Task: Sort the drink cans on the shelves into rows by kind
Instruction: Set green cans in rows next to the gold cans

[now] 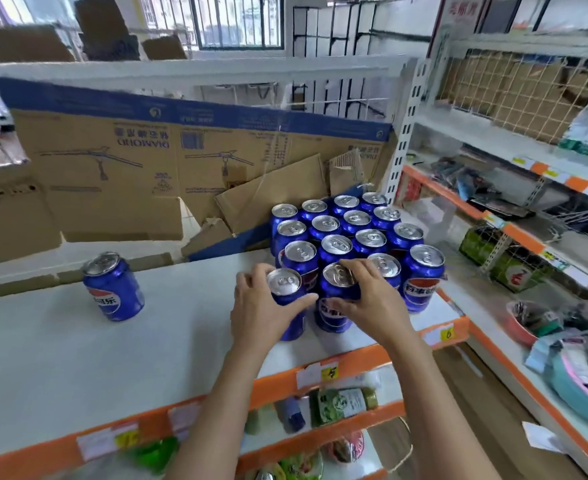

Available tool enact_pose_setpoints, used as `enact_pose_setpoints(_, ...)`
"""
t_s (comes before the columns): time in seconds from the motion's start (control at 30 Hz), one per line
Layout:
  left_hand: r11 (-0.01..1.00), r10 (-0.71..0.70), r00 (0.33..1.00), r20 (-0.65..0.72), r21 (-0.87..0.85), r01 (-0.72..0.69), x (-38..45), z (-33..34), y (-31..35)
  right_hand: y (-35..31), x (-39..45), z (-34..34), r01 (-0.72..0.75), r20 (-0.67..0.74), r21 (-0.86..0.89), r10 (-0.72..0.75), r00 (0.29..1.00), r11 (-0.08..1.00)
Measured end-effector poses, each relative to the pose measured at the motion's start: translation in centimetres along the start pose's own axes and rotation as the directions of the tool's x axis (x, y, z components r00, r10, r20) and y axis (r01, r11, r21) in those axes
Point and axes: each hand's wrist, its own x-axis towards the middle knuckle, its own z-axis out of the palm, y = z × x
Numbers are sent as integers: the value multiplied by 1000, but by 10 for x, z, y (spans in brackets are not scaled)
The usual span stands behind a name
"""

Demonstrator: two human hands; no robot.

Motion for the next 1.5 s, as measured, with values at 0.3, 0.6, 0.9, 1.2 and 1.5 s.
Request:
enact_pose_setpoints(0.3, 874, -9, 965, 263, -468, 135, -3, -19, -1, 6, 10, -11, 81, 61, 51, -84, 995, 995)
enact_pose_setpoints(0.6, 999, -2, 1000, 17, 32, 2, -3, -4, 26, 9, 19, -19, 99, 129, 1, -98, 987, 995)
enact_pose_setpoints(0.9, 1000, 2, 998, -67, 22, 0, -10, 3, 32, 12, 21, -20, 92, 123, -22, -89, 988, 996)
enact_pose_setpoints(1.2, 999, -42, 997, -65, 28, 44, -9, 12, 33, 13, 25, -30, 121, 215, -26, -113, 970, 992)
enact_pose_setpoints(1.5, 999, -28, 993, -116, 12, 30, -10, 14, 36, 6, 20, -35, 121, 253, -84, -96, 963, 989)
